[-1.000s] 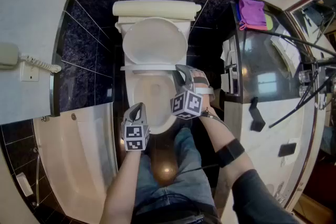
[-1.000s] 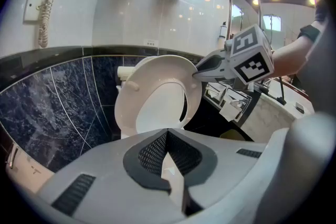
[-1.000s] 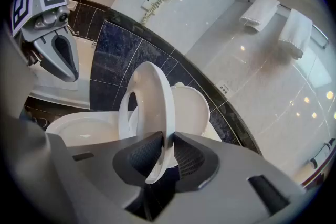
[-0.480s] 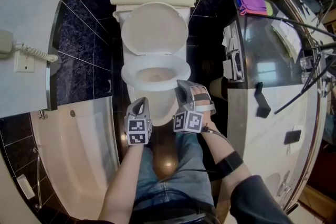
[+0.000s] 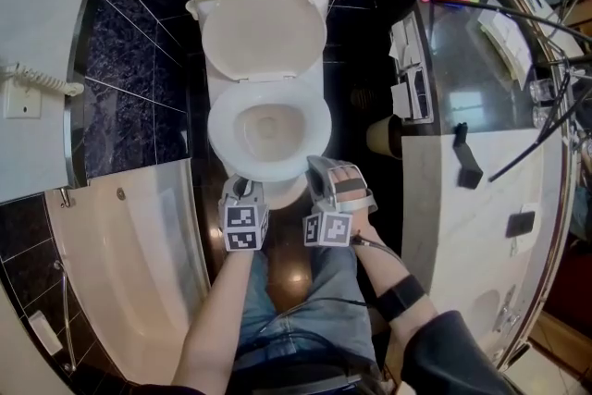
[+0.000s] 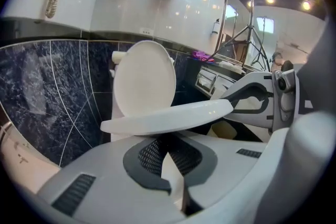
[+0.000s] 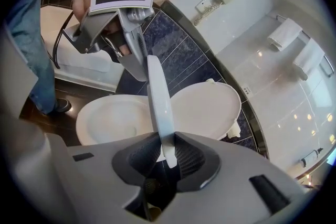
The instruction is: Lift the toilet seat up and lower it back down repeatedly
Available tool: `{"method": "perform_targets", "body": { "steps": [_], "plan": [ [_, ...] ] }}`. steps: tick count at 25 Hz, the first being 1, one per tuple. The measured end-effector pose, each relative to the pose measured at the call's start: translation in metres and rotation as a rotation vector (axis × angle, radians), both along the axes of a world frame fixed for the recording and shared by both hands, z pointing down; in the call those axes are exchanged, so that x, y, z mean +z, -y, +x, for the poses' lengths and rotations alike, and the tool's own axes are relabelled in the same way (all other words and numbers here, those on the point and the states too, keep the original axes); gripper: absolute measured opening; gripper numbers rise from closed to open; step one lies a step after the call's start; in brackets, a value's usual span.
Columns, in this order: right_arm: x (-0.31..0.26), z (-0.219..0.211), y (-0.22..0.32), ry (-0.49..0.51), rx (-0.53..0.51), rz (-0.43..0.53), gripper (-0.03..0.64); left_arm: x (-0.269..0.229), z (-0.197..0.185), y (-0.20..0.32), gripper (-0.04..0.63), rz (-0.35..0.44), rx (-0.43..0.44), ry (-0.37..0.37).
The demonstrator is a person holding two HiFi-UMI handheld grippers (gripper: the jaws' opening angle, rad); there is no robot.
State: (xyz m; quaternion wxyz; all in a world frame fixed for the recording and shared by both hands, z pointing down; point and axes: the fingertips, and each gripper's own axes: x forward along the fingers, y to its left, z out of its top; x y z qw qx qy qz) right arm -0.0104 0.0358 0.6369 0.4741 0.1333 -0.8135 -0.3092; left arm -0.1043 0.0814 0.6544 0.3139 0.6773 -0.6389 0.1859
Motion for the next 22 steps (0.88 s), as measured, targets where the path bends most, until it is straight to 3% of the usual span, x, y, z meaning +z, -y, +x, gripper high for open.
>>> {"method": "perform_targets", "body": {
  "steps": [22],
  "plan": [
    [0.079,0.040,-0.080,-0.127,-0.014,-0.061,0.089,0.094,0.031,-0.070,0.000,-0.076,0.036,-0.031]
  ]
}}
